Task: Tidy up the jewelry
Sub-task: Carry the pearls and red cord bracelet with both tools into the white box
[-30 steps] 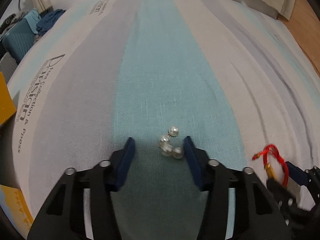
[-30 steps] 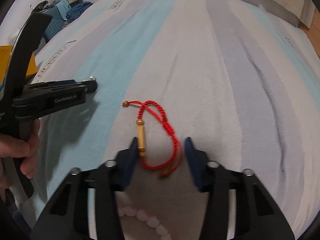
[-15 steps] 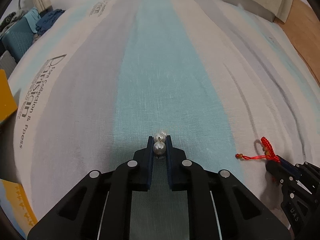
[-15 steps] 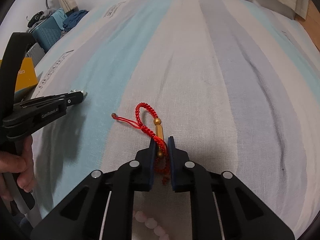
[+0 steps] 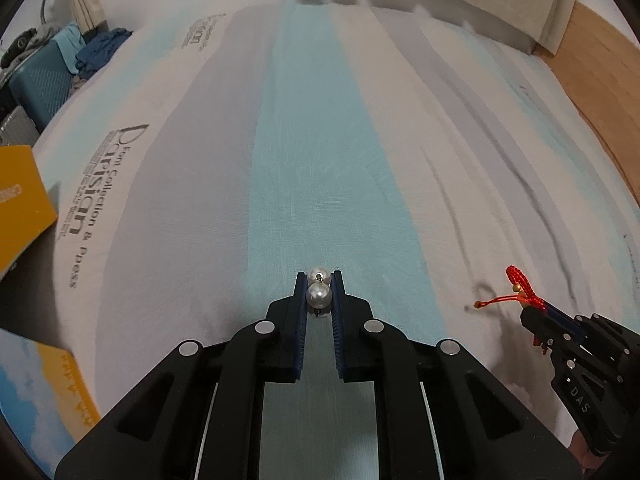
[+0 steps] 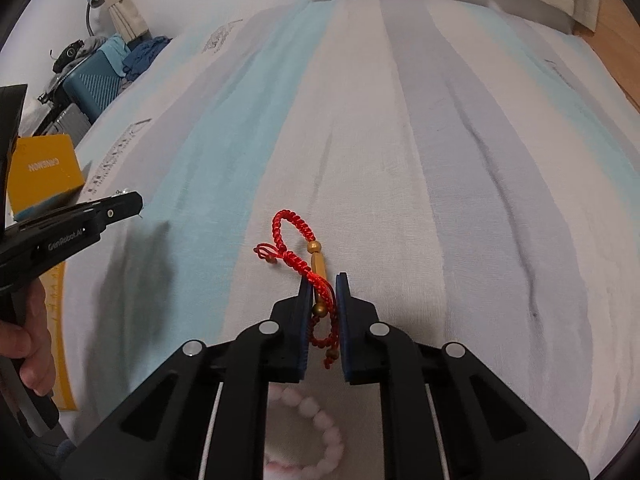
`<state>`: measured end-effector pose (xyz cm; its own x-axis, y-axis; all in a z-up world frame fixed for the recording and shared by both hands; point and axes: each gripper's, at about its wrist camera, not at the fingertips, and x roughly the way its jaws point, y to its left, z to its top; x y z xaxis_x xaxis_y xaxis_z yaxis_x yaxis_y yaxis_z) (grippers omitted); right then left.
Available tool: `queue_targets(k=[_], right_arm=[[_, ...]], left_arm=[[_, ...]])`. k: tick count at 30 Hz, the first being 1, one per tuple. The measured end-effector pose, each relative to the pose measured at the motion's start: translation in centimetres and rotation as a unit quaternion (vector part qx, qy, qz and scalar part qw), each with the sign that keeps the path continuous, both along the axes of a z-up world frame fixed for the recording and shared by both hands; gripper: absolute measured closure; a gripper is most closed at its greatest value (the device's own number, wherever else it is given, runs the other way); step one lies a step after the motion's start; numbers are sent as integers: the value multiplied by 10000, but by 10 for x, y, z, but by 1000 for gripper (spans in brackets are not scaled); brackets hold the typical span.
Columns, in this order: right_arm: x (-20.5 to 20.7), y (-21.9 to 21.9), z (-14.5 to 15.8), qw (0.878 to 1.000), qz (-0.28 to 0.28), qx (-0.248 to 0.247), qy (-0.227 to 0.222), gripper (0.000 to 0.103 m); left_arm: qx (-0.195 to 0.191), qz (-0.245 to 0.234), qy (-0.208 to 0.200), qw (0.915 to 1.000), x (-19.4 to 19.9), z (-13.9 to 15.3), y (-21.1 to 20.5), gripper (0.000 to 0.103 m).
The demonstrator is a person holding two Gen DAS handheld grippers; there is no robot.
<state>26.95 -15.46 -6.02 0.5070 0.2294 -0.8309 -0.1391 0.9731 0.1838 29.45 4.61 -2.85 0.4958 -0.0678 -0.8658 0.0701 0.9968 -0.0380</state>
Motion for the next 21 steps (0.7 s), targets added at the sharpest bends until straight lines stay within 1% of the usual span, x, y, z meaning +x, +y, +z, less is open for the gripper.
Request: queue_targets(k=[7,13,21], right_arm=[[-25,10,28,9999,-29,-57,-114,92],[-45,14,50,9996,-89,-79,-247,92],[-70,23,70,9991,-87,-170,-378,92]], left_arm=[[-30,-7,-116,9999,-31,32,8,93],[-56,4,-160,9999,-54,48,15,93],[-75,9,-251,9997,-87,65,24,93]])
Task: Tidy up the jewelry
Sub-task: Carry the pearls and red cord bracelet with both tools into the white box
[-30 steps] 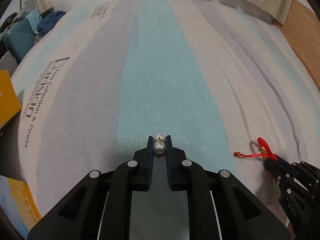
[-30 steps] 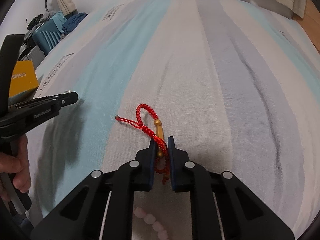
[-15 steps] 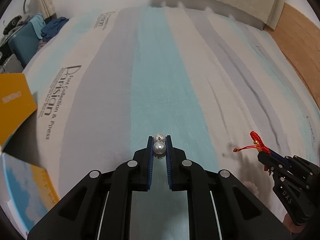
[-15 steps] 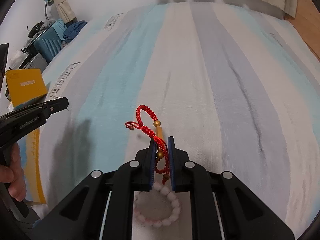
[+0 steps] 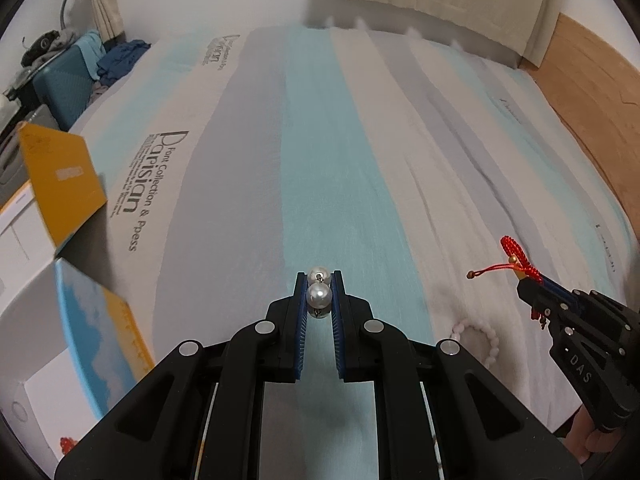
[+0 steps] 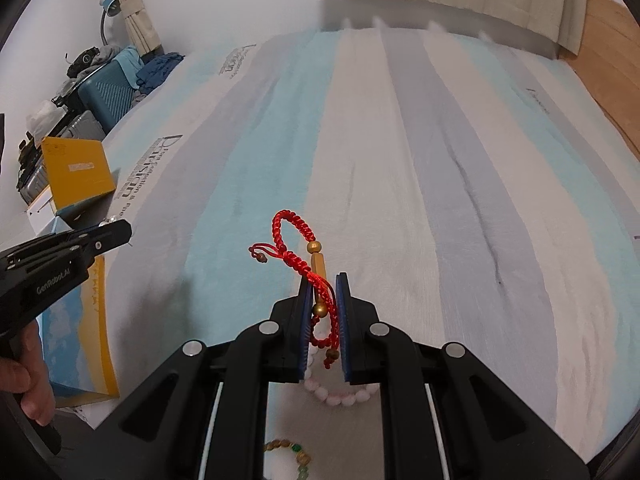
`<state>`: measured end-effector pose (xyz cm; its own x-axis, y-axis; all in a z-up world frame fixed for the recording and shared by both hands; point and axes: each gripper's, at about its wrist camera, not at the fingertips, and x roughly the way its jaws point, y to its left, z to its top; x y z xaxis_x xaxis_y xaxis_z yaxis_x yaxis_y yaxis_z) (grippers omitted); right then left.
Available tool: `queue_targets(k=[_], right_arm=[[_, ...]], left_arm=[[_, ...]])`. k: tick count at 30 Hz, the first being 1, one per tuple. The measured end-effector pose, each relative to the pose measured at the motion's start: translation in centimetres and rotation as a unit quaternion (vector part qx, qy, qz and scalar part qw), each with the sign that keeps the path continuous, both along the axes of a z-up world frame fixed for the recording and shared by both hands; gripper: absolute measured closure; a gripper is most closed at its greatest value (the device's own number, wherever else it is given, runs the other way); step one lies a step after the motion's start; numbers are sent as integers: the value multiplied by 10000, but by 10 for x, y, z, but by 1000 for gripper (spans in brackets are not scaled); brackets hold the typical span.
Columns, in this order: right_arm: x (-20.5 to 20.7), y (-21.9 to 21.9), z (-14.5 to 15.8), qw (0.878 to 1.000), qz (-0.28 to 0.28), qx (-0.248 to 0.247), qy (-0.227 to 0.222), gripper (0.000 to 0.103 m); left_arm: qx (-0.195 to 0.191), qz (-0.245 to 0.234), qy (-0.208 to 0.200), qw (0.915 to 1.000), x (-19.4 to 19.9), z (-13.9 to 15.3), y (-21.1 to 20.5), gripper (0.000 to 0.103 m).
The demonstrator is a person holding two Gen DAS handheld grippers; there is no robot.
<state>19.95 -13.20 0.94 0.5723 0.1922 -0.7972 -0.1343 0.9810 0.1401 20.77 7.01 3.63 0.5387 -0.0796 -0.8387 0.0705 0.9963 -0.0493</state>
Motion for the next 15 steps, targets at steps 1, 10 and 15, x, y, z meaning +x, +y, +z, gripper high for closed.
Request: queue_targets(k=[1,10,15], right_arm=[[-5,2,3,10000,12,-13,-18,92],[-54,21,25,9999,69,-37,-125,92],[-78,34,40,9998,135,55,-129,92]], left_arm=[[-10,1,-10,10000,-6,3,2,93],[-9,116,-140,9998,-64,28,19,93],[-82,259,-195,9994,-99,41,35,93]])
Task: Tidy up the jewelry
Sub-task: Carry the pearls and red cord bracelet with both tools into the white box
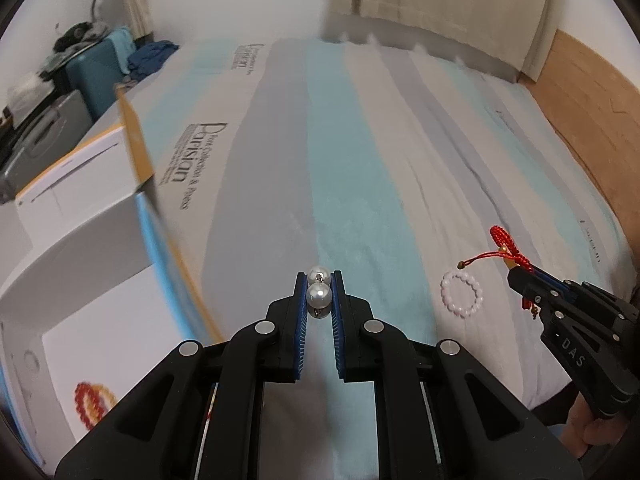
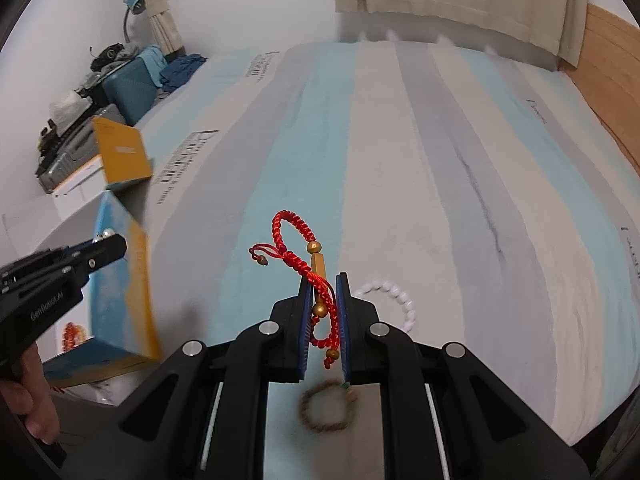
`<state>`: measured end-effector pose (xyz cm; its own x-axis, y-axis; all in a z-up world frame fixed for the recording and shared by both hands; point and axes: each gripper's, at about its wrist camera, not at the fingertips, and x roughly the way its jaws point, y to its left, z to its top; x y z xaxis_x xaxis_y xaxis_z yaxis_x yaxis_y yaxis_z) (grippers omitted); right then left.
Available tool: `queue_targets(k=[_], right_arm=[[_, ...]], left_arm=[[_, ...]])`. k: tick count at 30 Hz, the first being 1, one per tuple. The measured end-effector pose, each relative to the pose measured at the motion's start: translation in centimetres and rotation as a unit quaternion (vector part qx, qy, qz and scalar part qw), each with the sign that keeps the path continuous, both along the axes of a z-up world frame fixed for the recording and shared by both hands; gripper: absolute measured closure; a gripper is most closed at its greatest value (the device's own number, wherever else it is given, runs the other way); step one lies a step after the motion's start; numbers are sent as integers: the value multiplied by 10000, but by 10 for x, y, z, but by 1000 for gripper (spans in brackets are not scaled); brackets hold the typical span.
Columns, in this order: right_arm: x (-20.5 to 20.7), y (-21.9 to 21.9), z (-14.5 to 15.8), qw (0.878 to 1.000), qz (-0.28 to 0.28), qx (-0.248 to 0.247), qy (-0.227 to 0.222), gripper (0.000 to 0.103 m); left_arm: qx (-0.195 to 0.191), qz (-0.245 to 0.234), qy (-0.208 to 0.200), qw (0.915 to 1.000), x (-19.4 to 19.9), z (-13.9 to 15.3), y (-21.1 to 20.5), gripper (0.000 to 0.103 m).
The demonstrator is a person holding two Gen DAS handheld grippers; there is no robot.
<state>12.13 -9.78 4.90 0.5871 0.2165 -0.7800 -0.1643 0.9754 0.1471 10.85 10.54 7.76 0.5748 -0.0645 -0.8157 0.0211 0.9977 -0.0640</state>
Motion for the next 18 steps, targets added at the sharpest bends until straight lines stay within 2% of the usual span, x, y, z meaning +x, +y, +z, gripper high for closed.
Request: queue_targets(k=[9,18], right_arm=[[-29,33,29,9996,245,44,-147,92],[-48,95,50,9972,673,61,-324,92]], left_arm=[[-35,202,-241,9995,-43,34,33,93],[-14,558,-376,9977,-77,53,87,93]])
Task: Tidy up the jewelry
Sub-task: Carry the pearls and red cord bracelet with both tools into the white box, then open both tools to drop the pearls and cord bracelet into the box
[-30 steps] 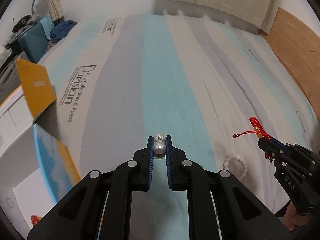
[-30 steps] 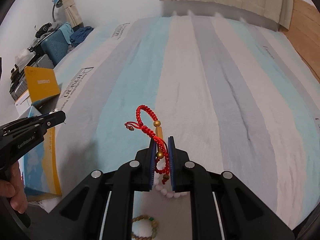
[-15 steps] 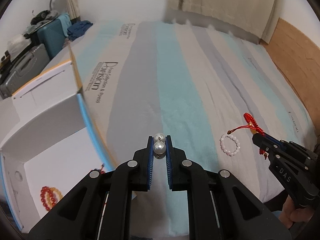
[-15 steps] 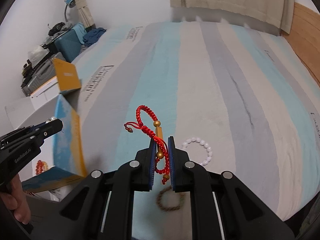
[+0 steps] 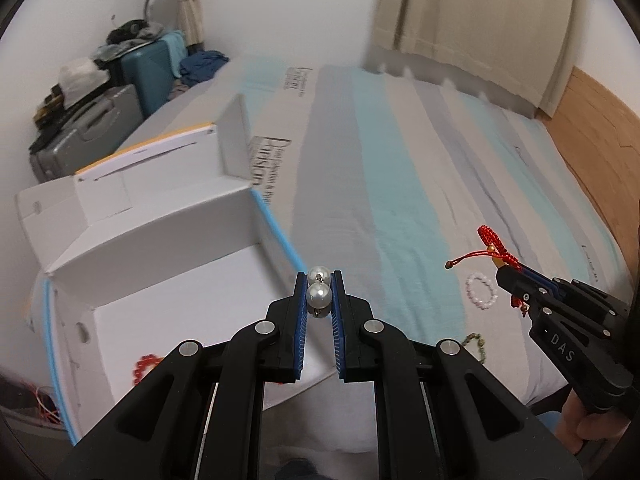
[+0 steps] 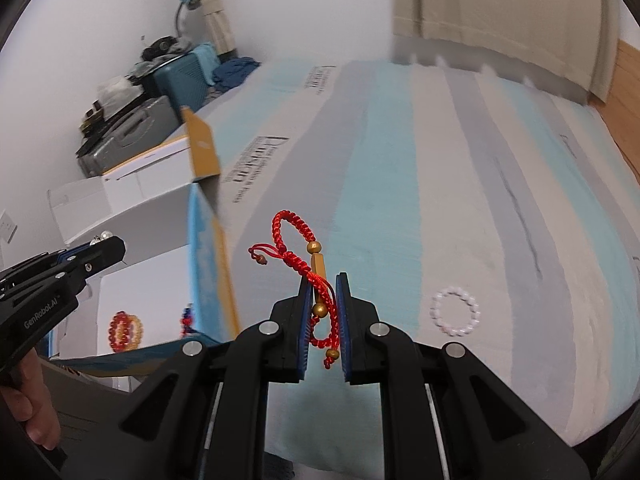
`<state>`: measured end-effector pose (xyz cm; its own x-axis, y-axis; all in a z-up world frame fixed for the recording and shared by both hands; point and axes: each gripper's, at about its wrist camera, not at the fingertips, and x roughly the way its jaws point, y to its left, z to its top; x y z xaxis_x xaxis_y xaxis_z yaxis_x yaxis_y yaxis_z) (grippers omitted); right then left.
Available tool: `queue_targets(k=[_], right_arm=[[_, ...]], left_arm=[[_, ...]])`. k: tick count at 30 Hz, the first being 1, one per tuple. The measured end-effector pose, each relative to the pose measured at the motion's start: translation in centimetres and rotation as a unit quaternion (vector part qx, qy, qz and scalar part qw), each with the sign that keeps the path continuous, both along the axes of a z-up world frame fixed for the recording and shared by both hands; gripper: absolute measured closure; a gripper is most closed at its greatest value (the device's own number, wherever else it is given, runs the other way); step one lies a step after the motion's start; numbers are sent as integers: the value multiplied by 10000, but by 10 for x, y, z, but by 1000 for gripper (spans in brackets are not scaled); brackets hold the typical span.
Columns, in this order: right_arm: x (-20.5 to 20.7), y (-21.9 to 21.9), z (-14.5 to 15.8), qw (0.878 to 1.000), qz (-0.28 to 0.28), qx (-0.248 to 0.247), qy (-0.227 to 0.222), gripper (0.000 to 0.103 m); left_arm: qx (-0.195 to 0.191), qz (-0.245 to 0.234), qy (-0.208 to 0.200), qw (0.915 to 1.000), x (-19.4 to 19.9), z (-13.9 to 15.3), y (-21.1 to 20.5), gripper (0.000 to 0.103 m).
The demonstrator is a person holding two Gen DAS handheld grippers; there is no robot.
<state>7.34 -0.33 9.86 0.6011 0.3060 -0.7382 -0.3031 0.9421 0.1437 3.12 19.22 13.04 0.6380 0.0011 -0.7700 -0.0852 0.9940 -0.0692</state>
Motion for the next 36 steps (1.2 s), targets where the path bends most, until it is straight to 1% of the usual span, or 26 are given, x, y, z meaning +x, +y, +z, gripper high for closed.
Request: queue_targets(k=[8,15,17,21,25,30,36], right_arm=[[-16,69,5,9984,554,-55,-80,92],[-35,134,0,9930,1171,-120,-75,92],[-39,154,-7,9908,1346,-154,15,92],[-41,186,-24,9876,1530,-256,236,92],[-39,211,-49,9843,1613,-431,563,92],[-33,225,-74,9812,1611,-658,832,92],[-24,235,-97,9778,1546,-869,1111,91]], left_arm=[[-10,465,46,9989,-27,-3,64,93],[-44,817,242,9964,-51,-22,116,93],[-64,930,343,9951,-58,-32,131,93],[-125,1073,486,9930,-69,-48,151,93],[-173,1219,640,9903,-77,-65,170,93],[-210,1359,916,9863,-76,-87,185,93],[-243,1377,1229,9825,-69,-111,194,93]])
